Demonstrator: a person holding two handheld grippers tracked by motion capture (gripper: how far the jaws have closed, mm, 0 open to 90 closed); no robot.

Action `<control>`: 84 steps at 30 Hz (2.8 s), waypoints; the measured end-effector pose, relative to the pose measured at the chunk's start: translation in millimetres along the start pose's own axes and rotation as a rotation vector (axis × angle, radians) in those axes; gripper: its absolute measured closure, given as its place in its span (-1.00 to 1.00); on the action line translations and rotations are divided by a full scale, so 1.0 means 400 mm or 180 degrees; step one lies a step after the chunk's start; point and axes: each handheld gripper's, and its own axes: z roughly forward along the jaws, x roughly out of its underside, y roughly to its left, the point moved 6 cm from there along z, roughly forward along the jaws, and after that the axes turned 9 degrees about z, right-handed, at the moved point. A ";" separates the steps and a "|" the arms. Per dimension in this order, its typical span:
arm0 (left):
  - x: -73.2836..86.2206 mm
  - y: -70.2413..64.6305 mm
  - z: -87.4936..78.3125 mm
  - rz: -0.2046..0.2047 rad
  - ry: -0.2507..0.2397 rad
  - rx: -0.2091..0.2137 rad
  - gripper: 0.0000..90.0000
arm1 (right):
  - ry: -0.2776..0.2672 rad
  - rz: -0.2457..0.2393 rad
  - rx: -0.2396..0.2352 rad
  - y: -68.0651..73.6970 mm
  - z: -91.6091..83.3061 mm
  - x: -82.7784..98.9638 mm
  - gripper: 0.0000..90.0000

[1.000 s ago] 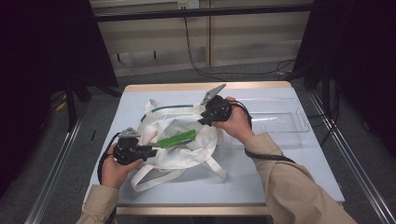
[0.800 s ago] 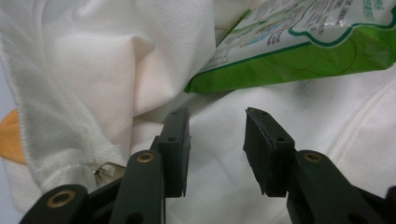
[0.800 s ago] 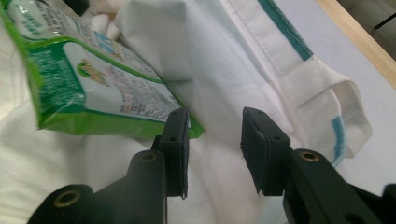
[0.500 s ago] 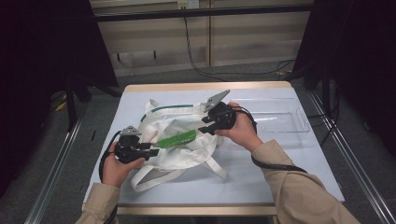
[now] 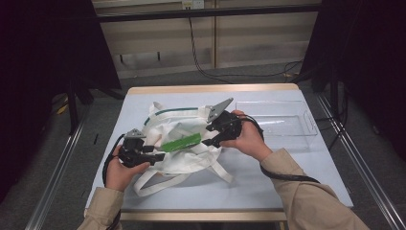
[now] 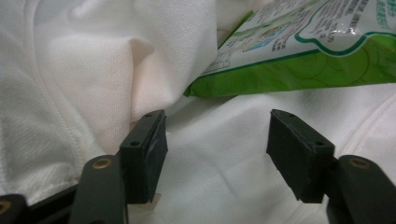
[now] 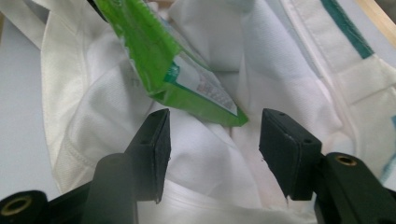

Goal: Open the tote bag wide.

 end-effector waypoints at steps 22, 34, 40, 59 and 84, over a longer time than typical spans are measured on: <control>-0.002 -0.004 0.010 -0.0075 0.0017 0.0096 -0.60 | 0.0100 -0.0289 -0.0107 0.053 0.032 -0.054 -0.25; -0.001 -0.006 0.011 -0.0039 0.0044 0.0115 -0.64 | 0.0230 -0.0440 -0.0090 0.065 0.048 -0.082 -0.24; -0.003 -0.008 0.008 -0.0035 0.0055 0.0142 -0.65 | 0.0301 -0.0516 -0.0103 0.072 0.059 -0.090 -0.19; -0.004 -0.008 0.010 0.0041 0.0102 0.0097 -0.72 | 0.0440 -0.0848 -0.0060 0.081 0.070 -0.089 0.43; -0.015 -0.020 0.007 0.0131 0.0071 0.0140 -0.84 | 0.0495 -0.0448 -0.0155 0.017 -0.016 -0.124 0.61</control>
